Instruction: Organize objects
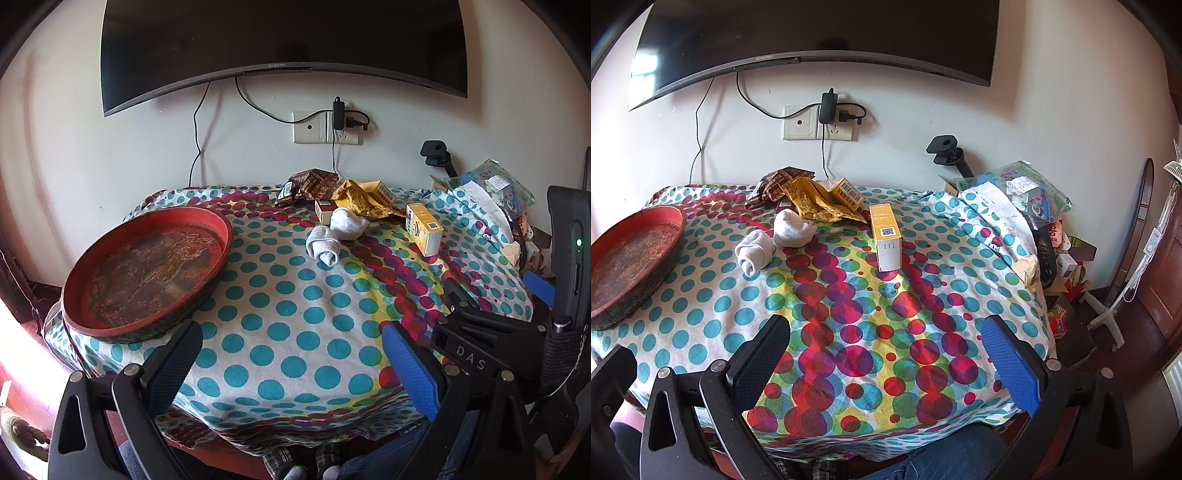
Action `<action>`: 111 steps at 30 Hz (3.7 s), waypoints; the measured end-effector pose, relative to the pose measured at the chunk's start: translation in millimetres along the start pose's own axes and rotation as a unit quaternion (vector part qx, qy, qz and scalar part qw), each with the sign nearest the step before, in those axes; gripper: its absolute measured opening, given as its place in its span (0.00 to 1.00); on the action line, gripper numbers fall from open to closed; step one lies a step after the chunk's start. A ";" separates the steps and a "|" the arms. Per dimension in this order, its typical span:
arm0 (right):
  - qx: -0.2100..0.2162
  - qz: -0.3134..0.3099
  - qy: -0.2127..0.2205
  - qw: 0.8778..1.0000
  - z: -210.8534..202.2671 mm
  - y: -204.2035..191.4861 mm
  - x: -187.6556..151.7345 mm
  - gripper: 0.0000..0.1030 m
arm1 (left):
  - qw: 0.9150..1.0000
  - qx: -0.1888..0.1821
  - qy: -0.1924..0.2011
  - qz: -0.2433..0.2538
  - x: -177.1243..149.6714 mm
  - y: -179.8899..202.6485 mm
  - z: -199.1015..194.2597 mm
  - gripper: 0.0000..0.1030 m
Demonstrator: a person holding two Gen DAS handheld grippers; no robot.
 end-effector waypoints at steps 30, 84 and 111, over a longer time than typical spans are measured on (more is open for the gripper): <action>0.027 0.009 -0.047 0.998 74.7 19.6 18.3 1.00 | 0.999 -0.027 -0.005 -0.028 18.0 -28.6 73.1 0.97; 0.111 0.064 -0.076 0.989 125.5 34.1 15.6 1.00 | 0.996 -0.004 -0.057 -0.067 113.5 -36.0 149.0 0.28; 0.078 0.024 -0.066 0.994 126.1 22.9 9.7 1.00 | 0.950 0.168 -0.114 -0.236 42.8 -280.5 144.7 0.28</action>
Point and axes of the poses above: each gripper's, at about its wrist camera, not at the fingertips, and z roughly the way its jaws point, y to its right, x to its top, the point moved 7 cm from there along z, roughly the way its jaws point, and after that the axes turned 14 degrees about -y, right-handed, at the moved point
